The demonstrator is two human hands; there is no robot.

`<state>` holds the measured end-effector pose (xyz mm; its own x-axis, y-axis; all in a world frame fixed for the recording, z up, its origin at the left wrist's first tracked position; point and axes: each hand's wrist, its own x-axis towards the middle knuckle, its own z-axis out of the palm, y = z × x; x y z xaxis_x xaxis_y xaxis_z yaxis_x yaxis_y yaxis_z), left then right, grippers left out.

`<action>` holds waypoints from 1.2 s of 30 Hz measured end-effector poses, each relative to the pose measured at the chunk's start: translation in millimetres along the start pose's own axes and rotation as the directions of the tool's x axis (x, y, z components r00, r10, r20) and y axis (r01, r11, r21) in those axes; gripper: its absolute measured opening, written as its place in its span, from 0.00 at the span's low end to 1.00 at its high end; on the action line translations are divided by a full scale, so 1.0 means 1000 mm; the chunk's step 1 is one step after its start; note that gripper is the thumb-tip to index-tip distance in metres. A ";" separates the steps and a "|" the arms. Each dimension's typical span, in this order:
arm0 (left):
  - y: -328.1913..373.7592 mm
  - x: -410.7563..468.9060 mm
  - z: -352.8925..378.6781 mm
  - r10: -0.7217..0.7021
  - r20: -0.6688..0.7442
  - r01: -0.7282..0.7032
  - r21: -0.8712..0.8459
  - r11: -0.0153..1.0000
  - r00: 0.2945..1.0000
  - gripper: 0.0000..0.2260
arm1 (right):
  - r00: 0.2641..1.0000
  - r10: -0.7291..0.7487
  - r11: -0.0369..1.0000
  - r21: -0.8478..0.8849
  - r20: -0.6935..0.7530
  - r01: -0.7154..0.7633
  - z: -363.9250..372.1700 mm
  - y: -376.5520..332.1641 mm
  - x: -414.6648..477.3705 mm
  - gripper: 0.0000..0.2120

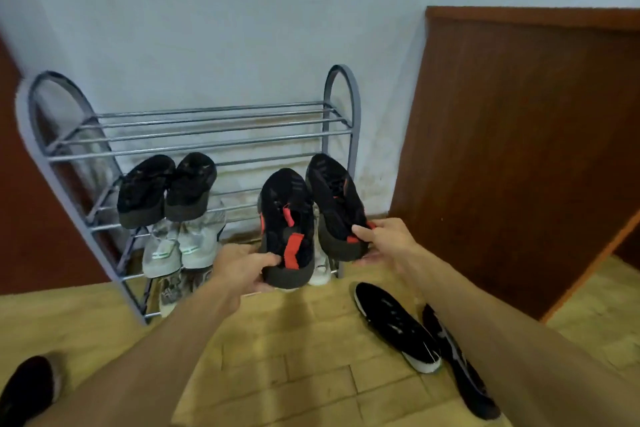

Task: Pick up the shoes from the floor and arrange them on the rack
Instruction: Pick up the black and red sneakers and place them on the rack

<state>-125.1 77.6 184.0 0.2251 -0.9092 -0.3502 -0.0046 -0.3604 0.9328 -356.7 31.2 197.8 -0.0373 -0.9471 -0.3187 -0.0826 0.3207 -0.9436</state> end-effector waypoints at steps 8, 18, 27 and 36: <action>0.046 0.120 -0.003 0.060 -0.009 -0.061 -0.082 0.995 0.998 0.08 | 0.998 -0.064 0.995 -0.072 0.009 0.065 0.021 -0.033 0.117 0.05; 0.055 0.196 0.012 0.021 -0.031 -0.024 -0.111 0.994 0.999 0.03 | 0.990 -0.134 0.982 -0.141 -0.041 0.127 0.060 -0.036 0.197 0.03; 0.053 0.189 0.016 -0.062 0.090 0.064 -0.021 0.998 0.994 0.21 | 0.994 -0.083 0.940 -0.335 -0.067 0.056 0.064 -0.033 0.201 0.13; 0.073 0.108 0.009 0.086 0.004 -0.085 0.207 0.975 0.996 0.07 | 0.995 -0.091 0.862 -0.496 0.049 0.104 0.031 -0.043 0.119 0.19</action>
<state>-110.1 -49.2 213.4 0.2195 -0.9377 -0.2693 -0.2256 -0.3174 0.9211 -326.3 -95.5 197.8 0.0195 -0.9717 -0.2353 -0.5686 0.1828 -0.8020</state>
